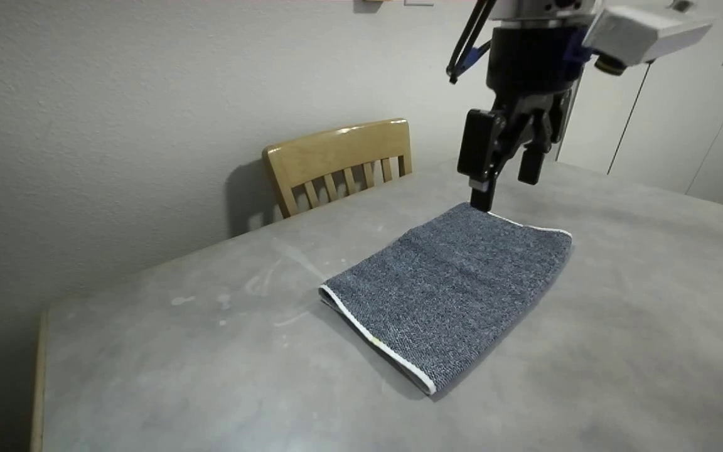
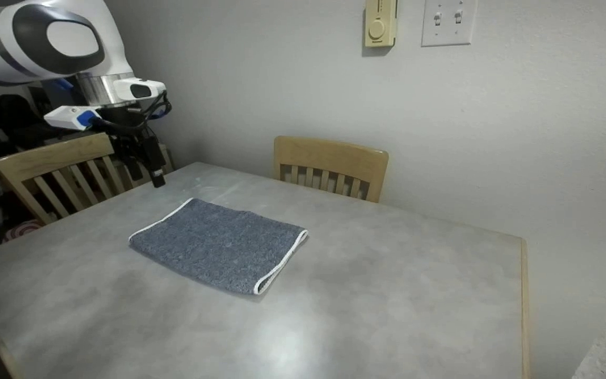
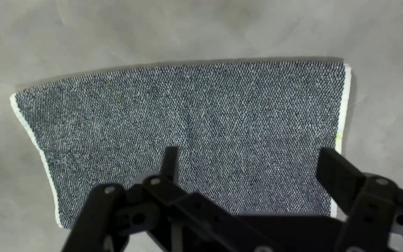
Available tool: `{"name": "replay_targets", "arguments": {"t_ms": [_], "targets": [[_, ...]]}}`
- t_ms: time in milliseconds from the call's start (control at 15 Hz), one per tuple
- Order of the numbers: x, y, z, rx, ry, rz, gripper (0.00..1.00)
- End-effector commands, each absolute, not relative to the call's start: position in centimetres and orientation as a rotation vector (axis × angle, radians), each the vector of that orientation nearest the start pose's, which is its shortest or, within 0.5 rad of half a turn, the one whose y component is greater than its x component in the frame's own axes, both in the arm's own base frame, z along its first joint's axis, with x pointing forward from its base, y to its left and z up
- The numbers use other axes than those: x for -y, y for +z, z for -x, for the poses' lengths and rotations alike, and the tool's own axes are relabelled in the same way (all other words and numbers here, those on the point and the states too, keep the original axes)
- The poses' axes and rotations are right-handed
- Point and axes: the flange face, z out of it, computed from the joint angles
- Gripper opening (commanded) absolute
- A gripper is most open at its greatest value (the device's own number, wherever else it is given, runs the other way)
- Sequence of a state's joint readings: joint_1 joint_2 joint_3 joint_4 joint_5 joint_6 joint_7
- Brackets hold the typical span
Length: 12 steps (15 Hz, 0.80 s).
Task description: Fold the towel
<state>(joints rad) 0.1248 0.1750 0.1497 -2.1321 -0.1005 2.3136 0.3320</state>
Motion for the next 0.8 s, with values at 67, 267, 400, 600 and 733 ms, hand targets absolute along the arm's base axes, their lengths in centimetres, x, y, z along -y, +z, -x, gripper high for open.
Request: {"name": "replay_targets", "arguments": {"t_ms": [67,267,400,600,733], "targets": [[-18.7,27.7,-57.1,-0.03,0.021,3.173,1.0],[-21.0,25.1,-58.8,0.016,0.052,3.178,1.0],[-20.7,25.7,-57.5,0.021,0.06,3.172,1.0],[-21.3,24.8,-58.4,0.023,0.064,3.169,1.0],[-21.2,24.7,-58.6,-0.014,0.008,3.185,1.0]]}}
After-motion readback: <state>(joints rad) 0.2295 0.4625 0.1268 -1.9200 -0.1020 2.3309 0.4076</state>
